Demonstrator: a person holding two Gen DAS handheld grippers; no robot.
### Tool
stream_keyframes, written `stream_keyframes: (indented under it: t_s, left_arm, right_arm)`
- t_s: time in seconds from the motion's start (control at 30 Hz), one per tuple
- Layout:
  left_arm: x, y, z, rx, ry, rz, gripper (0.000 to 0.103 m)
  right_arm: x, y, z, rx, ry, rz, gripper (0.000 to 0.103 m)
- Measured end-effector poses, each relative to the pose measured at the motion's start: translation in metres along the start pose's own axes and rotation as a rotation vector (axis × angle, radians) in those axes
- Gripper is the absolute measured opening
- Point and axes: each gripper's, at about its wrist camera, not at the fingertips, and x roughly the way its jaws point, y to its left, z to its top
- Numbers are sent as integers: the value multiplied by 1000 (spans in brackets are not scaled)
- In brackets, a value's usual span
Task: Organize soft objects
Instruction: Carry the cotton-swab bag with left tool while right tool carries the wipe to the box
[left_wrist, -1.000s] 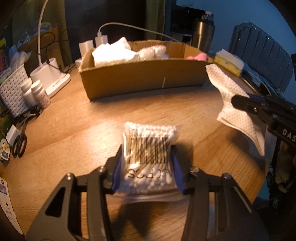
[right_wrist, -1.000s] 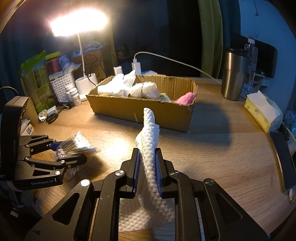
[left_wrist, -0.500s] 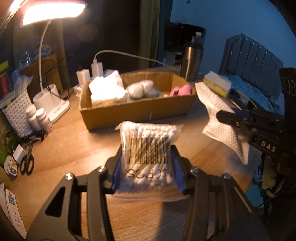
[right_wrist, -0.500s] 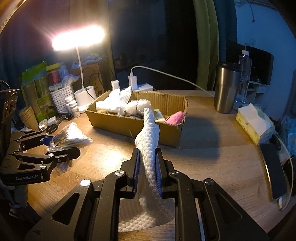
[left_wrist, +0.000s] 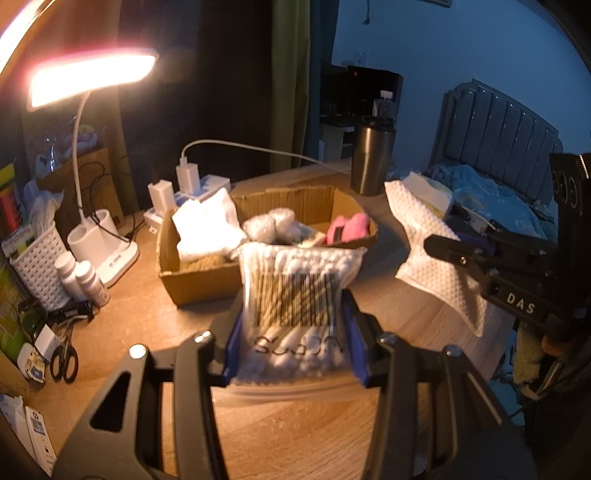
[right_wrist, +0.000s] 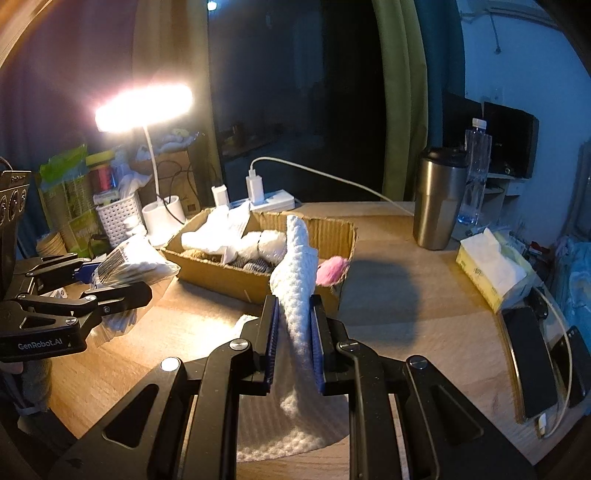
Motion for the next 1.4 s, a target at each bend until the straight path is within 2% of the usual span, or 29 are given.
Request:
stream_keyframes:
  t_s: [0.7, 1.07, 1.4]
  left_arm:
    - [23, -8, 45, 9, -47, 38, 47]
    - [26, 10, 68, -16, -87, 50, 47]
    - [25, 43, 78, -78, -148, 34, 47]
  right_arm:
    - [19, -39, 37, 33, -60, 27, 17]
    - [30, -36, 62, 25, -89, 20, 18]
    - [45, -20, 78, 20, -84, -5, 18]
